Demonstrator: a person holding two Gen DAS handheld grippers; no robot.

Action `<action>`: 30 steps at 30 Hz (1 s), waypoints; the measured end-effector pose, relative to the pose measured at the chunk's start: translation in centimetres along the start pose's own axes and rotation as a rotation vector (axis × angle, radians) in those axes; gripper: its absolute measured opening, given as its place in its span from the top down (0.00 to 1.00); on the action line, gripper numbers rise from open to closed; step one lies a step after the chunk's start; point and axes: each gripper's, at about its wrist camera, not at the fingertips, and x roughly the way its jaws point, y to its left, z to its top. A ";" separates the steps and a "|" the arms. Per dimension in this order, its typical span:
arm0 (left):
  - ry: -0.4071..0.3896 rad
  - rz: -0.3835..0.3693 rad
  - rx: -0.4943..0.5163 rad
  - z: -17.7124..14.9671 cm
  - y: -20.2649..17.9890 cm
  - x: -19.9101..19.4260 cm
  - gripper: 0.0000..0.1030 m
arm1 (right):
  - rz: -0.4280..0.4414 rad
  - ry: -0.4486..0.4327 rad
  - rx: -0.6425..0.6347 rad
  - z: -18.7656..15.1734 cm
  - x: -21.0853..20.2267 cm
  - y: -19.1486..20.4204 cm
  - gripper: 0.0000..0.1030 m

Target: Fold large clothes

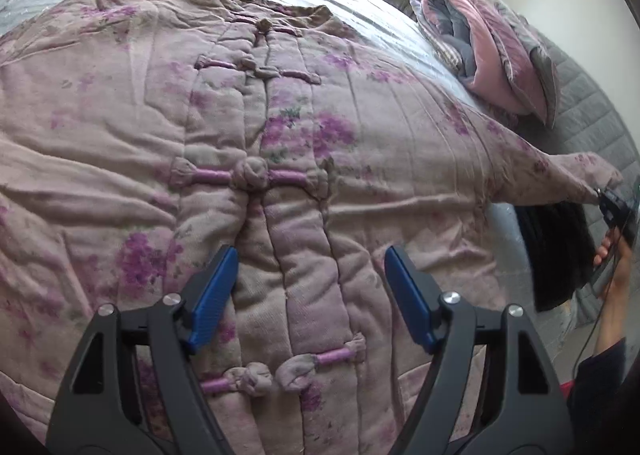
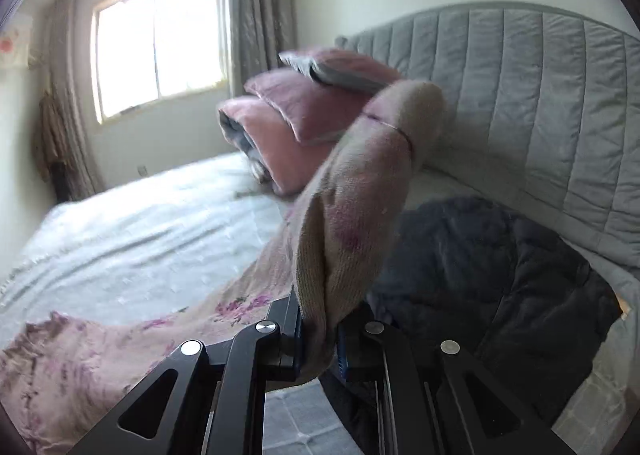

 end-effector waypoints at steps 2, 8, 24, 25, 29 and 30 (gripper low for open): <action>0.043 0.047 0.049 -0.5 -0.7 1.2 0.26 | -0.035 0.117 0.037 -1.9 3.0 -0.4 0.89; -0.002 0.030 0.010 0.6 -0.3 -0.6 0.26 | -0.032 0.205 0.139 -3.7 5.3 -2.3 0.89; -0.286 0.120 -0.305 4.2 12.0 -8.8 0.26 | 0.545 -0.149 -0.098 2.8 -12.4 27.0 0.87; -0.292 0.111 -0.328 4.0 12.6 -9.1 0.26 | 0.573 -0.134 -0.136 1.7 -12.8 30.1 0.87; -0.312 0.114 -0.418 4.0 15.9 -10.3 0.26 | 0.600 -0.108 -0.341 -6.3 -13.8 42.1 0.86; -0.312 0.116 -0.433 4.0 16.6 -10.3 0.26 | 0.608 -0.081 -0.361 -8.1 -13.7 43.7 0.85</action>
